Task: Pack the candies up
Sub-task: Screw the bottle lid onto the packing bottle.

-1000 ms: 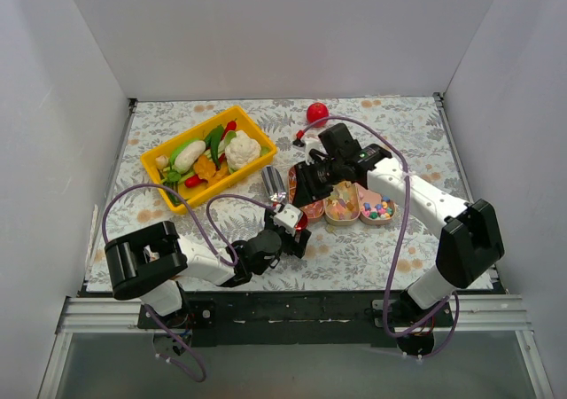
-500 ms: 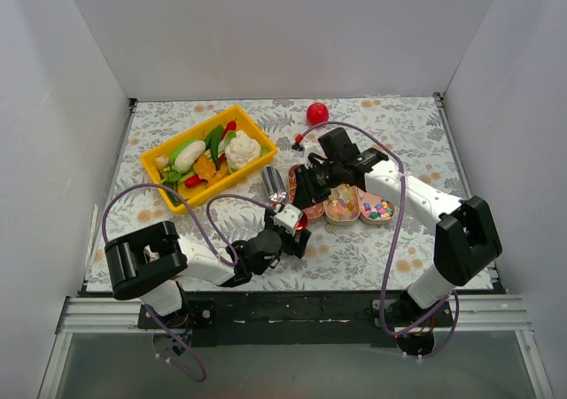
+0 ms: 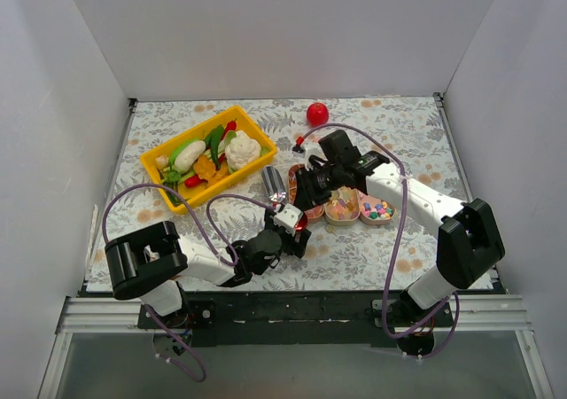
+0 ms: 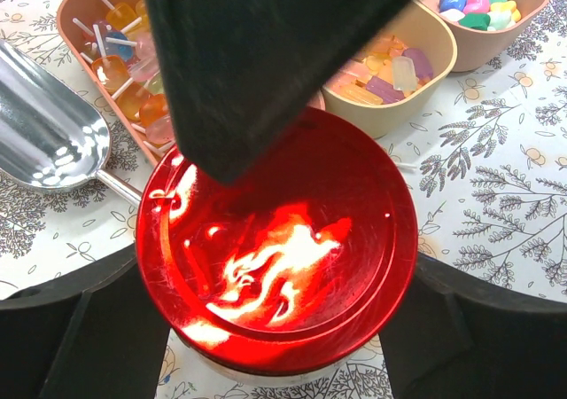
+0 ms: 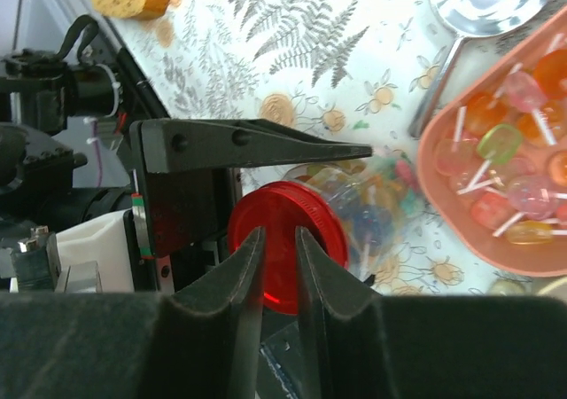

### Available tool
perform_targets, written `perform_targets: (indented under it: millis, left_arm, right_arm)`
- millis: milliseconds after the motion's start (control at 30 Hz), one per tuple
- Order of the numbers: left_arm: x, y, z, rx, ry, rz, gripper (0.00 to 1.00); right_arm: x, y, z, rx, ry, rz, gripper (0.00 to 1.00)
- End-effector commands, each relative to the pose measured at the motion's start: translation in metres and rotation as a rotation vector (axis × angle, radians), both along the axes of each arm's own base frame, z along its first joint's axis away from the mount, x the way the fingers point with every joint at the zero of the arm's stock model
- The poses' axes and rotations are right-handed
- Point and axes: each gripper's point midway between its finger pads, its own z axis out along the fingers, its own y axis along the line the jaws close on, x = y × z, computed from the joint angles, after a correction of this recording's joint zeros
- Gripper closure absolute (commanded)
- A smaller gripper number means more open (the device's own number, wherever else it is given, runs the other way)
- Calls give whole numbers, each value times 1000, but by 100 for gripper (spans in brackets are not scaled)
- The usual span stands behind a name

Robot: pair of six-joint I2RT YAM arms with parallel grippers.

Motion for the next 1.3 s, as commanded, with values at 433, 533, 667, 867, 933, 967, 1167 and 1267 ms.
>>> perform_targets:
  millis: [433,533,667,867,933,967,1167,1267]
  left_arm:
    - [-26,57,-92,347,178,1,25]
    - [-27,57,-93,349,180,2,26]
    - [-26,57,-93,347,180,4,25]
    - [-27,58,-93,345,185,5,25]
    - [-27,57,-92,342,183,6,25]
    - [-27,57,-92,343,184,5,25]
    - [-26,58,-93,348,186,12,25]
    - [-26,58,-93,346,189,14,26]
  right_arm:
    - [6,-2,-1,-6,-21,13,74]
    - [-1,-3,-6,-6,7,40,74]
    - [-4,-6,-15,-29,33,41,75]
    - [7,-6,-14,-49,-11,-7,75]
    - [7,-5,-15,-51,6,1,75]
    - [6,-4,-15,-49,12,4,76]
    - [-11,-11,-21,-41,42,48,80]
    - [-18,-14,-23,-44,61,55,82]
